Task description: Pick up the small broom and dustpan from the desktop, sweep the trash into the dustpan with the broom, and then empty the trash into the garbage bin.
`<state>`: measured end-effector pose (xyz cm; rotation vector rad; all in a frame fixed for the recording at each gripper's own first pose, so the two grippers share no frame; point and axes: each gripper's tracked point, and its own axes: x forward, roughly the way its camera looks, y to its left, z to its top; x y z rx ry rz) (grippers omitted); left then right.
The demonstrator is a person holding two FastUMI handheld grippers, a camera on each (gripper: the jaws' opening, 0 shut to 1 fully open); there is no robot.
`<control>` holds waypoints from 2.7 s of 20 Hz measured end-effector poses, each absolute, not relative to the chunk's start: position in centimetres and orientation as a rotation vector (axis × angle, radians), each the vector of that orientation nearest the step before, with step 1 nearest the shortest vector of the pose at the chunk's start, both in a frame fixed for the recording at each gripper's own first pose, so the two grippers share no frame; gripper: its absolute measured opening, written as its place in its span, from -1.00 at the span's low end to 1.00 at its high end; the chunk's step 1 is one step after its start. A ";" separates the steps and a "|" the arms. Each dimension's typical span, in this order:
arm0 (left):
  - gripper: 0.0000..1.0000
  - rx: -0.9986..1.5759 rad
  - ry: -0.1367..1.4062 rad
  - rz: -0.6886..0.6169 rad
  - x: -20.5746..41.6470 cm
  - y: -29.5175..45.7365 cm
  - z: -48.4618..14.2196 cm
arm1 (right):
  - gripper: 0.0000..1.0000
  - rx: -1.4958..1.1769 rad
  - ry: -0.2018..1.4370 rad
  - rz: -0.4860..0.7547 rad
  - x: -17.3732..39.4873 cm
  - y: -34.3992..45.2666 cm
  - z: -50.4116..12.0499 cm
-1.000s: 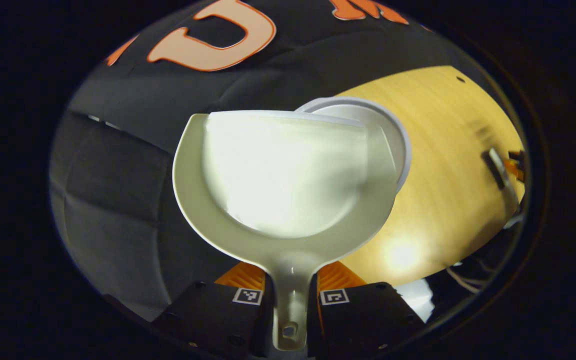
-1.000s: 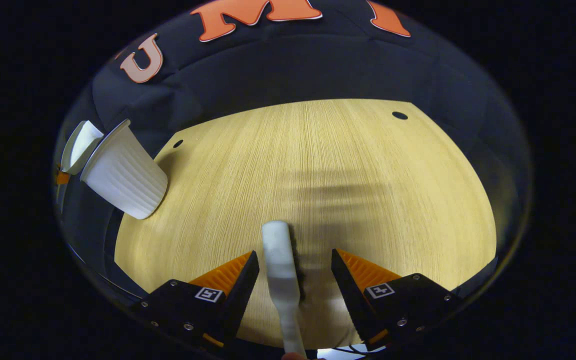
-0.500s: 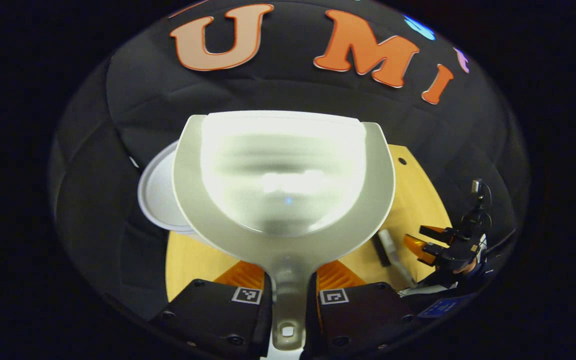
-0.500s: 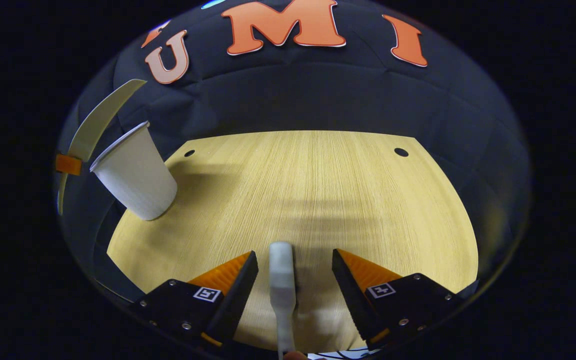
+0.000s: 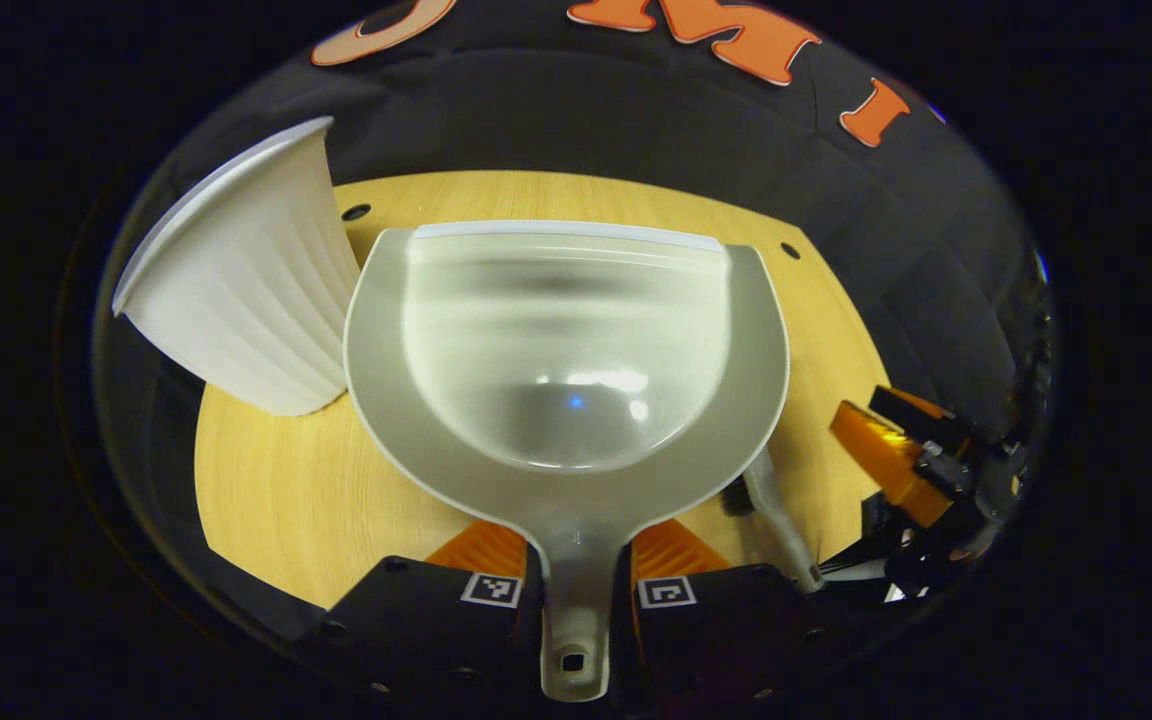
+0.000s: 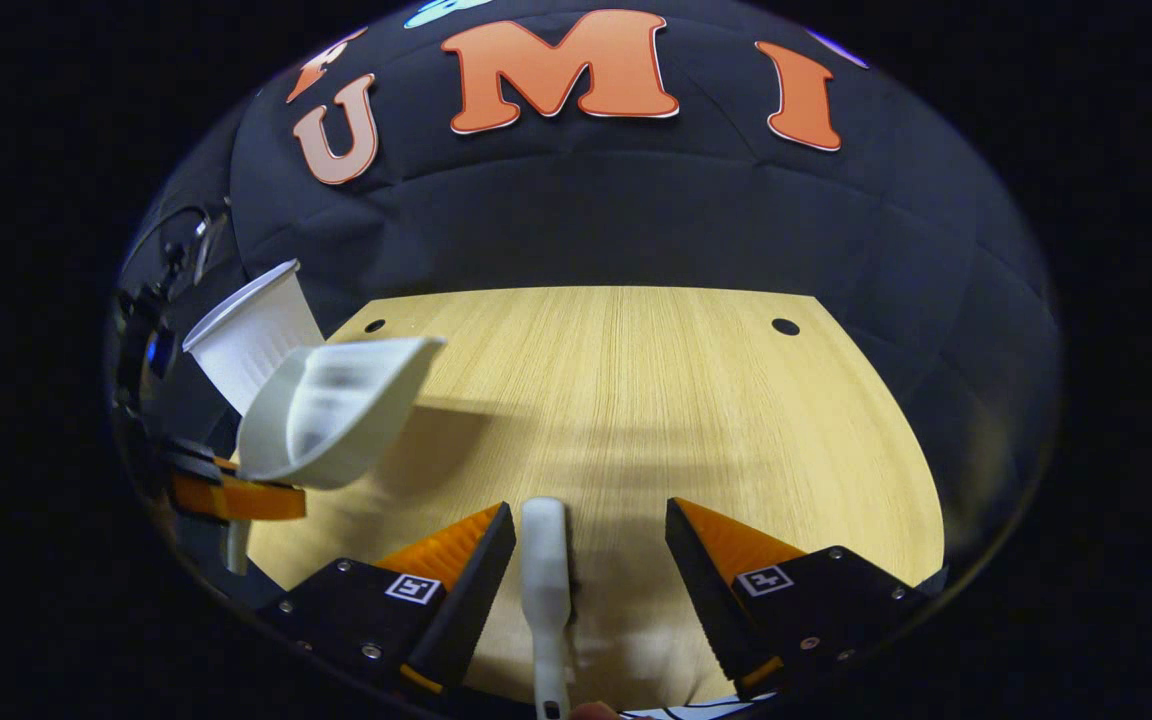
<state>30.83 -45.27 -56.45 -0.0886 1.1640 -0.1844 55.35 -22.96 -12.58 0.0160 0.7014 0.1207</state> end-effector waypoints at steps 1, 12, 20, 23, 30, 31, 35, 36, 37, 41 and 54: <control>-0.43 -0.078 1.190 -0.174 30.5 -45.3 -57.8 | 0.83 0.013 0.706 0.119 55.2 -23.1 -12.7; -0.44 -0.018 1.331 -0.130 28.2 -45.5 -64.6 | 0.85 -0.006 0.750 0.139 54.9 -23.4 -14.0; -0.40 -0.046 1.355 -0.139 28.4 -46.0 -65.7 | 0.85 -0.003 0.775 0.147 54.9 -22.7 -15.0; -0.29 -0.063 1.351 -0.151 28.2 -46.4 -65.9 | 0.85 0.001 0.777 0.145 55.1 -22.5 -15.1; 0.40 -0.094 1.324 -0.163 28.3 -46.8 -65.0 | 0.85 -0.001 0.770 0.137 55.0 -22.5 -14.8; 0.46 -0.091 1.315 -0.168 28.3 -46.7 -64.6 | 0.84 0.000 0.765 0.136 55.0 -22.4 -14.6; 0.53 -0.043 1.250 -0.186 28.1 -46.0 -63.0 | 0.84 -0.003 0.737 0.124 55.4 -22.6 -13.6; 0.53 -0.002 1.219 -0.178 28.5 -45.4 -62.3 | 0.84 -0.003 0.727 0.120 55.4 -22.6 -13.2; 0.59 0.035 1.184 -0.177 29.0 -45.0 -61.6 | 0.85 -0.003 0.717 0.115 55.5 -22.6 -12.9; 0.65 0.095 1.030 -0.177 31.4 -44.5 -57.0 | 0.84 -0.013 0.671 0.105 55.7 -22.7 -11.1; 0.75 0.071 0.312 -0.065 33.7 -45.1 -35.2 | 0.84 -0.105 0.211 0.055 58.2 -22.2 5.6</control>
